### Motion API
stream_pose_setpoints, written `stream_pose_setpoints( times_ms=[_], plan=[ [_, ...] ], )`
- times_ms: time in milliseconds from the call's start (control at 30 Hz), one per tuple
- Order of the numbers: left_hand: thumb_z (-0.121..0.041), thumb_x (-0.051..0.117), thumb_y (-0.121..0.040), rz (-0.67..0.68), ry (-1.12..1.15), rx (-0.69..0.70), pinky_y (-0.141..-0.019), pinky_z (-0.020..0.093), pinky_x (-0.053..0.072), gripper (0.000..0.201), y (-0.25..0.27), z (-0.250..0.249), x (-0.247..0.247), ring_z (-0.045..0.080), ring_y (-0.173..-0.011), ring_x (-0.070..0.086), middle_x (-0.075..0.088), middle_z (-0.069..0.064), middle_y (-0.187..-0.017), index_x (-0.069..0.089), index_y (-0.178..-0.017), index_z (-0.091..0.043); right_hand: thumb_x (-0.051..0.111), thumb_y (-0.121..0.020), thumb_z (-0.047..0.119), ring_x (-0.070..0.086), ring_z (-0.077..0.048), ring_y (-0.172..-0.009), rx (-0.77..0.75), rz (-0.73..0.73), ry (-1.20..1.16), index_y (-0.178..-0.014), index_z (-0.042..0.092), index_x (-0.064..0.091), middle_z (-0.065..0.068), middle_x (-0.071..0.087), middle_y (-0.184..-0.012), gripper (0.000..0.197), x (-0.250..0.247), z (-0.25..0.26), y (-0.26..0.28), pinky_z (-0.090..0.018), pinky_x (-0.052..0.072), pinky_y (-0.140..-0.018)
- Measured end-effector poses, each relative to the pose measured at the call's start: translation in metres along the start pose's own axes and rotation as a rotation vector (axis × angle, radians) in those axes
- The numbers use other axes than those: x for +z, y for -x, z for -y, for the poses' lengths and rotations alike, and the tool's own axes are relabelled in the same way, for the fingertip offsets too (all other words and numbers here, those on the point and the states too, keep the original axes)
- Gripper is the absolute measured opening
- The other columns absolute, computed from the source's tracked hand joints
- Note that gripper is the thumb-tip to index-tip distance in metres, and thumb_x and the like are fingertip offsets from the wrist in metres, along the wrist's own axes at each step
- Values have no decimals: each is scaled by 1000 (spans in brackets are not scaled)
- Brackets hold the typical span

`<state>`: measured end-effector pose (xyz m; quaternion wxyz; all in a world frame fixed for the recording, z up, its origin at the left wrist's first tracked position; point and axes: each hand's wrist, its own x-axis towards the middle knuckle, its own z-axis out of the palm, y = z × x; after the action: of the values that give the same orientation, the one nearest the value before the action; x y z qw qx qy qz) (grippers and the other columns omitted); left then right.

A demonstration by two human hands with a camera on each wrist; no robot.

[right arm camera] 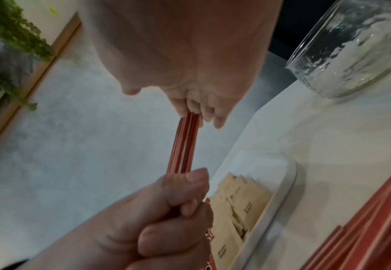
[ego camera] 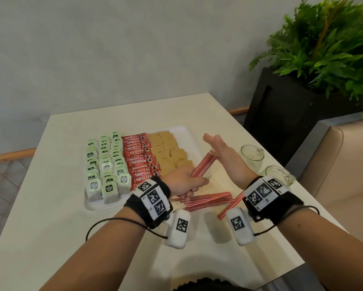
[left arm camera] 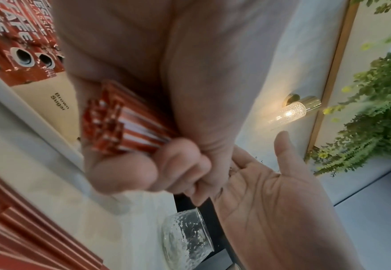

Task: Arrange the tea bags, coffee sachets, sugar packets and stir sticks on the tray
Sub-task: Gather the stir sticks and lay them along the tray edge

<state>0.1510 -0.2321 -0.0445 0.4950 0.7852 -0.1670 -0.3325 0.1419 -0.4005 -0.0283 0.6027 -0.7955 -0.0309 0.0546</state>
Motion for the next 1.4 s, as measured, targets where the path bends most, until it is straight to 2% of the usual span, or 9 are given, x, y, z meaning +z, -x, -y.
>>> stream_pose_setpoints(
  times_ms=[133,400,567,633,733,833,900,1133,1400],
  plan=[
    [-31,61,-94,4,-45,-6,-53,31,47,26,-3,2,-1,14,-41,44,47,-4,-51,50,-80,-12,24,-89,69,51,0,-125,21,110,37,-125,24,65,9,64,-128,72,-4,7,1,-35,35,-114],
    [-30,60,-95,18,-55,-7,-49,29,45,28,-6,-4,1,14,-42,44,46,-4,-51,48,-78,-11,22,-95,64,39,2,-134,7,71,19,-145,29,44,16,44,-148,65,-8,4,3,-38,25,-120],
    [-25,60,-95,8,-18,-9,-46,28,43,34,-7,-7,6,14,-42,43,46,-4,-50,46,-66,-15,23,-93,62,49,3,-126,34,234,31,-139,30,52,11,62,-132,63,-7,5,7,-32,32,-112],
    [-25,59,-96,-11,14,13,-46,27,42,32,-6,-8,8,13,-43,42,45,-4,-50,45,-68,-15,29,-93,59,45,5,-128,-13,221,55,-144,36,43,13,54,-140,59,-7,8,6,-25,32,-109],
    [-21,56,-97,-126,157,59,-47,26,42,24,-4,-16,7,12,-44,41,44,-3,-52,49,-76,-10,58,-85,52,30,8,-137,-127,175,98,-151,44,18,17,26,-158,78,-6,11,3,-15,25,-110],
    [-21,57,-97,-316,441,48,-43,24,41,25,-6,-25,2,10,-41,40,43,-3,-50,50,-74,-15,84,-68,44,1,9,-145,-215,212,273,-151,49,-3,24,3,-160,120,-4,10,7,-23,10,-118],
    [-20,59,-96,-370,709,5,-40,22,40,25,-8,-31,-1,8,-39,39,40,-5,-49,49,-74,-16,90,-61,39,-10,9,-144,-260,257,326,-149,51,-8,29,-4,-158,132,-3,10,11,-26,5,-119],
    [-19,59,-97,-401,1039,-89,-38,18,43,22,-9,-46,8,5,-36,39,39,-6,-47,50,-77,-13,89,-61,41,-7,3,-147,-371,217,433,-151,44,-4,36,-1,-152,130,-5,5,7,-32,7,-122],
    [-25,61,-95,-404,1115,-155,-37,15,41,25,-12,-56,31,2,-35,38,39,-7,-49,50,-74,-17,85,-64,44,-2,-1,-148,-319,205,415,-154,37,-2,14,11,-161,125,-20,-1,22,-30,11,-122]
  ],
)
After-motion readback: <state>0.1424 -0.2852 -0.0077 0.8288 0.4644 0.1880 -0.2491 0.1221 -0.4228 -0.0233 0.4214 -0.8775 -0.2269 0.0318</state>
